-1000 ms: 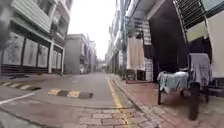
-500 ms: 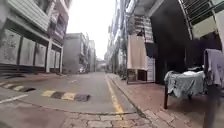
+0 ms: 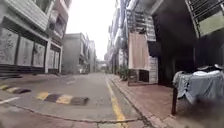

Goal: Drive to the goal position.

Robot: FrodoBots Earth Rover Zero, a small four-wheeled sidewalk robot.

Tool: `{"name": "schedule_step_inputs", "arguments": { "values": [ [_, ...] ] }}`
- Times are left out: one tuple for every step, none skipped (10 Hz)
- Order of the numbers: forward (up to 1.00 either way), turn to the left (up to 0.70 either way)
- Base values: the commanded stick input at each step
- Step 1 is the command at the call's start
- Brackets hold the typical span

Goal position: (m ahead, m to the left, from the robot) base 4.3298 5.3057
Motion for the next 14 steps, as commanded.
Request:
{"name": "schedule_step_inputs", "arguments": {
  "values": [
    [0.47,0.01],
    [0.47,0.01],
    [0.47,0.01],
    [0.47,0.01],
    [0.47,0.01],
    [0.47,0.01],
    [0.47,0.01],
    [0.47,0.01],
    [0.47,0.01],
    [0.47,0.01],
    [0.47,0.01],
    [0.47,0.01],
    [0.47,0.01],
    [0.47,0.01]
  ]
}}
